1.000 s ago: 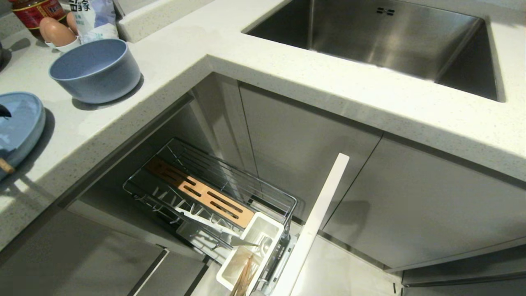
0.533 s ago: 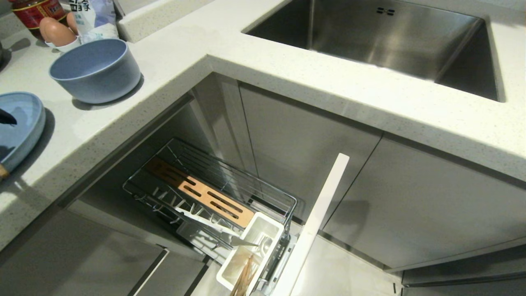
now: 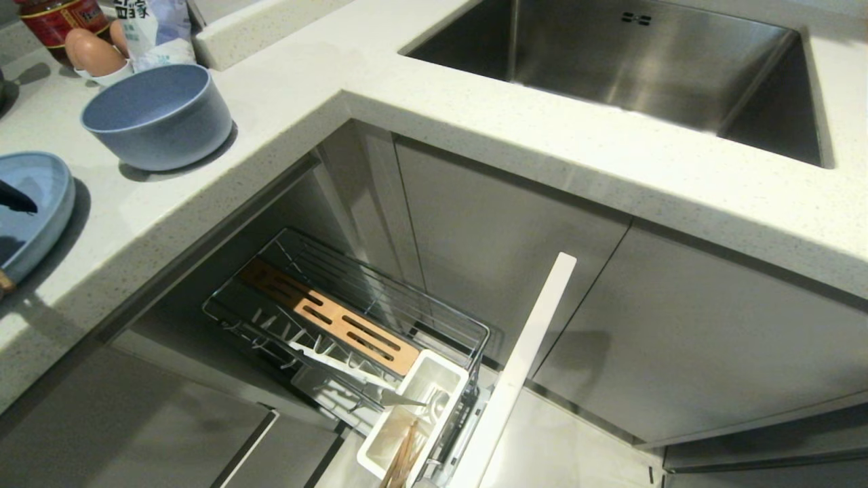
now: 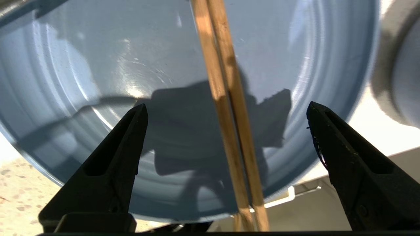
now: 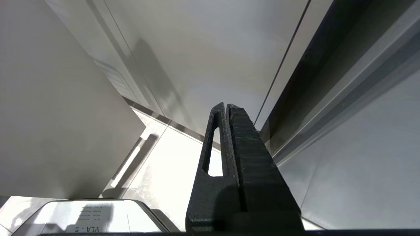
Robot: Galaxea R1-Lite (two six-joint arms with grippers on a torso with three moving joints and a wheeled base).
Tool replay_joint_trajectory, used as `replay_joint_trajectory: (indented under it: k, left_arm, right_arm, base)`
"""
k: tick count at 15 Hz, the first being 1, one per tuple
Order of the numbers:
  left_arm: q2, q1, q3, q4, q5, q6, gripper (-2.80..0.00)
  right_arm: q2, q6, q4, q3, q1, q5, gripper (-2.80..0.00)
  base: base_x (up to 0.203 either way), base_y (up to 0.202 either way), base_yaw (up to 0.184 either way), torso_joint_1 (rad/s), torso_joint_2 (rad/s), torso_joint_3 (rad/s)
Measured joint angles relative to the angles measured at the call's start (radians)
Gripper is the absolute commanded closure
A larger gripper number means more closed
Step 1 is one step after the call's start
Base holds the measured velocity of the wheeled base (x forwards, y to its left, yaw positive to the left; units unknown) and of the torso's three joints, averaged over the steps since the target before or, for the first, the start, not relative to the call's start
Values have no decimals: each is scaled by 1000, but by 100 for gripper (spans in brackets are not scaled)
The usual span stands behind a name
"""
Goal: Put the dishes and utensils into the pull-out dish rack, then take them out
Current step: Pick up the chopsticks and place it in the cupboard
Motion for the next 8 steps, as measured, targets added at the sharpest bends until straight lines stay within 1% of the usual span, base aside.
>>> replay_joint_trajectory:
  k: [3, 8]
  left_arm:
    - [5, 0, 3, -2, 6, 29, -280]
    - [10, 0, 2, -2, 6, 31, -280]
  right_arm:
    - [0, 0, 0, 0, 0, 0, 0]
    - [0, 0, 0, 0, 0, 0, 0]
  base:
    - [0, 0, 0, 0, 0, 0]
    - [0, 0, 0, 0, 0, 0]
